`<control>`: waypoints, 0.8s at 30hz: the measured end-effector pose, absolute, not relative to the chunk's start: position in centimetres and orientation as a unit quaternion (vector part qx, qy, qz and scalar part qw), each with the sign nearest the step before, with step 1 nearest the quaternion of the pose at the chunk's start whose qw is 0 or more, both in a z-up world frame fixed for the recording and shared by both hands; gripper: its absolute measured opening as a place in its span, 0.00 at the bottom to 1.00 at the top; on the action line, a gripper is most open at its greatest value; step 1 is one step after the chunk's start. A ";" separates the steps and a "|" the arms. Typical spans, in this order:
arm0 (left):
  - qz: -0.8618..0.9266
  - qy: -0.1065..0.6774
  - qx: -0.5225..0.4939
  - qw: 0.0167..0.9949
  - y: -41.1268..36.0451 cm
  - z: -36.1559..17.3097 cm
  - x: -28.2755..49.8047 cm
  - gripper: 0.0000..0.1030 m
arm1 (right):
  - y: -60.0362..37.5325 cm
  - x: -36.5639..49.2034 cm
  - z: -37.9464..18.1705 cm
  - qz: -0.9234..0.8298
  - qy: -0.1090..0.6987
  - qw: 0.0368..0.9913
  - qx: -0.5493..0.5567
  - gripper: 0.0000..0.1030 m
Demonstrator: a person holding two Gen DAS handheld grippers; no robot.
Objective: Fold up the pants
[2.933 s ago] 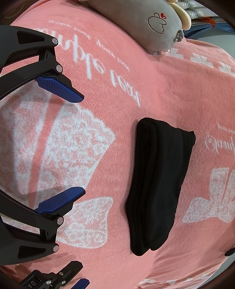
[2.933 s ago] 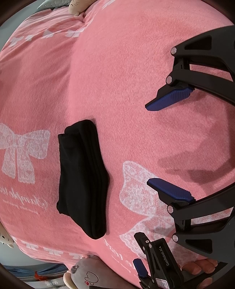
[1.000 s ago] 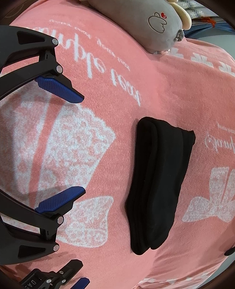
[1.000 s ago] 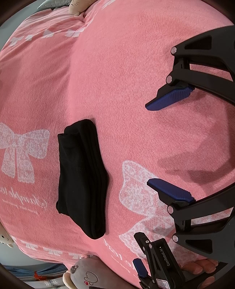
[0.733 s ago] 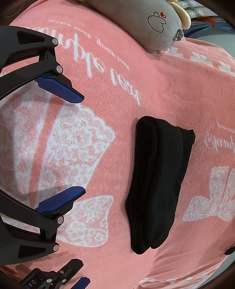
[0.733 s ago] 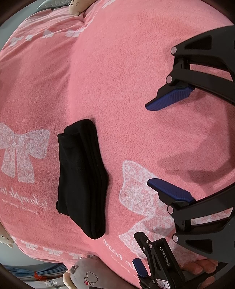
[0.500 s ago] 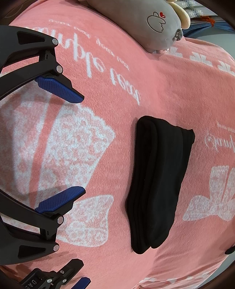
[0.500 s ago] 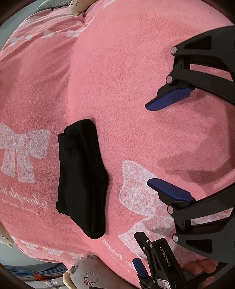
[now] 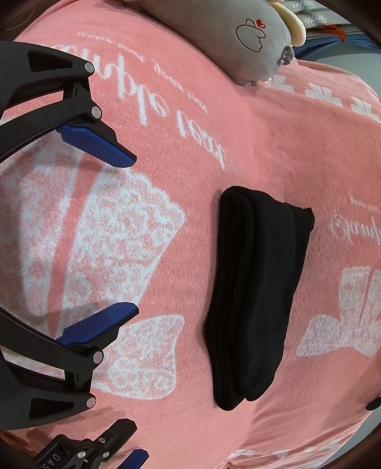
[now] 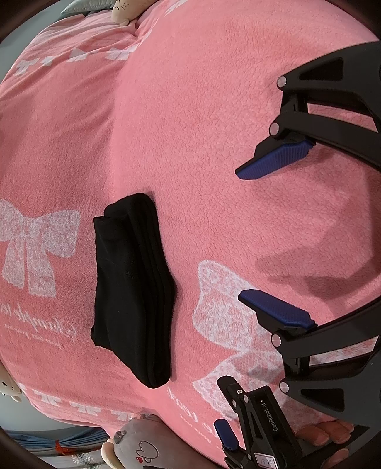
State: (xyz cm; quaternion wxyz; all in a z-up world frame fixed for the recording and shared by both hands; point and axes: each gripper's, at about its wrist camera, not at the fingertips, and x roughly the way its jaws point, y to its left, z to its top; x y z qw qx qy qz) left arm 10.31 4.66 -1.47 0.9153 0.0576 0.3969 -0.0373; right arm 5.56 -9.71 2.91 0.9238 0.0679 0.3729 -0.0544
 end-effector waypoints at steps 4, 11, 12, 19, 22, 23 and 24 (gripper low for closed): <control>-0.038 0.392 0.053 0.918 4.8 -1.2 10.2 0.88 | -9.7 5.5 2.8 -0.053 0.373 0.924 0.068 0.73; -0.043 0.390 0.054 0.918 4.6 -0.8 10.0 0.88 | -9.8 5.3 3.2 -0.051 0.368 0.926 0.072 0.73; -0.045 0.389 0.052 0.919 4.6 -0.7 10.0 0.88 | -9.8 5.3 3.4 -0.050 0.366 0.926 0.074 0.73; -0.053 0.381 0.047 0.922 4.3 0.2 9.4 0.88 | -9.2 4.3 5.1 -0.045 0.340 0.938 0.056 0.80; -0.055 0.380 0.050 0.922 4.1 0.3 9.2 0.88 | -9.2 4.4 5.0 -0.043 0.344 0.936 0.056 0.80; -0.056 0.380 0.051 0.922 4.0 0.2 9.1 0.88 | -9.2 4.4 5.0 -0.043 0.343 0.936 0.057 0.80; -0.056 0.381 0.052 0.921 4.0 0.2 9.1 0.88 | -9.2 4.5 5.0 -0.042 0.343 0.937 0.056 0.80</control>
